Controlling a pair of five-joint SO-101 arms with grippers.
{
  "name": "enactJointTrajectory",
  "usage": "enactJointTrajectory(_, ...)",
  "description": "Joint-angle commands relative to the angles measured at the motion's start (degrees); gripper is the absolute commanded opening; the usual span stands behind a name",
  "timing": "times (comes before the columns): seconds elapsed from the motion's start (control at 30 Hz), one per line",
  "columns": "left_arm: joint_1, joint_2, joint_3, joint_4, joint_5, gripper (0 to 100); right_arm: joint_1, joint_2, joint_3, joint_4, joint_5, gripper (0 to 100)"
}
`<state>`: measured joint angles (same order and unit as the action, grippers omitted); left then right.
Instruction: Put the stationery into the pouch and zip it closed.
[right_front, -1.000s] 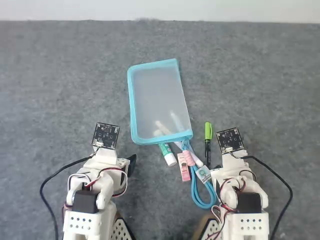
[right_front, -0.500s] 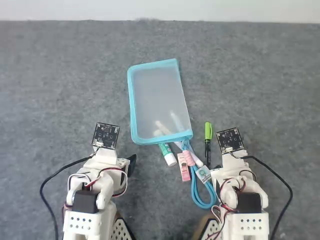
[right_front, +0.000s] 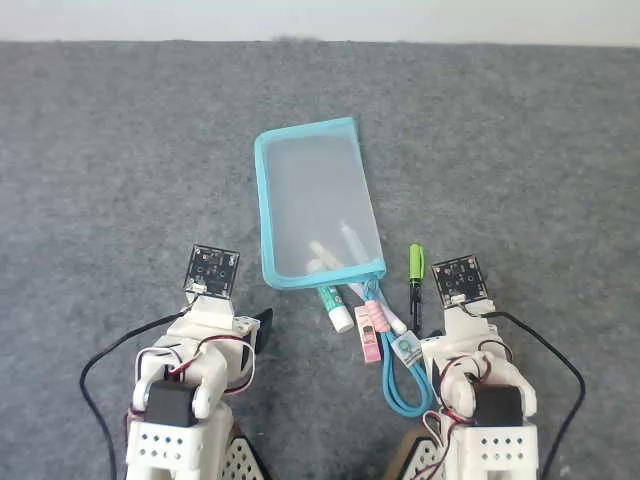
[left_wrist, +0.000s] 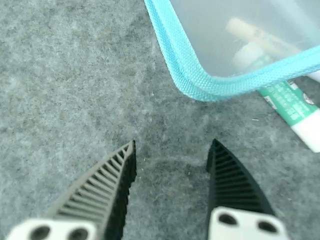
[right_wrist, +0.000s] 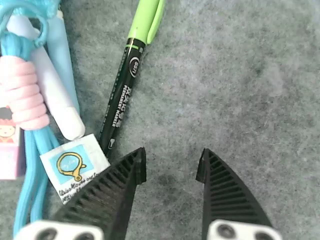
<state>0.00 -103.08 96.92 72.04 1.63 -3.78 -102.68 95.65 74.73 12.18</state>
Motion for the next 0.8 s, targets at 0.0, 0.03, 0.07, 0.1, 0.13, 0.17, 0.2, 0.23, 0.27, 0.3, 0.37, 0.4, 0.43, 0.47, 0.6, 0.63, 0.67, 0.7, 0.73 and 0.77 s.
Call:
enactJointTrajectory(0.0, -0.3, -1.2, -0.4, 0.3, -0.4, 22, -0.2, -1.3, 0.9, 0.2, -0.7, 17.8)
enactJointTrajectory(0.03, -0.3, -1.2, -0.4, 0.3, -0.4, 22, -0.2, -1.3, 0.9, 0.2, -0.7, 17.9)
enactJointTrajectory(0.07, -0.3, -1.2, -0.4, 0.3, -0.4, 22, -0.2, -1.3, 0.9, 0.2, -0.7, 17.9)
enactJointTrajectory(0.1, -0.3, -1.2, -0.4, 0.3, -0.4, 22, -0.2, -1.3, 0.9, 0.2, -0.8, 17.8)
enactJointTrajectory(0.13, -0.3, -1.2, -0.4, 0.3, -0.4, 22, -0.2, -1.3, 0.9, 0.2, -0.8, 17.7)
enactJointTrajectory(0.17, -0.3, -1.2, -0.4, 0.3, -0.4, 22, -0.2, -1.3, 0.9, 0.0, -0.8, 17.7)
enactJointTrajectory(0.2, -0.3, -1.2, -0.4, 0.3, -0.4, 22, -0.2, -1.3, 0.9, -0.3, -0.8, 17.9)
enactJointTrajectory(0.23, -0.3, -1.2, -0.4, 0.3, -0.4, 22, -0.2, -1.3, 0.9, -0.7, -0.7, 18.0)
enactJointTrajectory(0.27, -0.3, -1.2, -0.4, 0.3, -0.4, 22, -0.2, -1.3, 0.9, -2.1, -0.5, 18.0)
enactJointTrajectory(0.3, -0.3, -1.2, -0.4, 0.3, -0.4, 22, -0.2, -1.3, 0.9, -4.1, -0.4, 18.0)
enactJointTrajectory(0.37, -0.3, -1.2, -0.4, 0.3, -0.4, 22, -0.1, -1.2, 0.9, -7.9, -0.4, 18.0)
enactJointTrajectory(0.4, -0.3, -1.2, -0.4, 0.3, -0.4, 22, -0.1, -1.2, 0.9, -9.3, -0.3, 18.0)
enactJointTrajectory(0.43, -0.3, -1.2, -0.4, 0.3, -0.4, 22, -0.1, -1.2, 0.9, -10.9, -0.3, 18.0)
enactJointTrajectory(0.47, -0.3, -1.2, -0.4, 0.3, -0.4, 22, -0.1, -1.2, 0.9, -12.7, 0.2, 18.0)
enactJointTrajectory(0.6, -0.2, -1.2, -0.4, 0.3, -0.4, 22, -0.3, -1.2, 0.9, -18.5, 8.4, 18.0)
enactJointTrajectory(0.63, -0.2, -1.2, -0.4, 0.3, -0.4, 22, 0.0, -1.2, 0.9, -19.3, 10.7, 18.0)
enactJointTrajectory(0.67, -0.3, -1.2, -0.4, 0.3, -0.4, 22, 0.0, -1.2, 0.9, -20.1, 12.7, 17.8)
enactJointTrajectory(0.7, -0.3, -1.2, -0.4, 0.3, -0.4, 22, 0.2, -1.2, 0.7, -21.1, 14.3, 17.7)
enactJointTrajectory(0.73, -0.3, -1.2, -0.4, 0.3, -0.4, 22, 0.3, -1.1, 0.1, -21.5, 15.6, 17.7)
enactJointTrajectory(0.77, -0.3, -1.2, -0.4, 0.3, -0.4, 22, 0.4, -1.1, -1.1, -21.5, 16.1, 17.7)
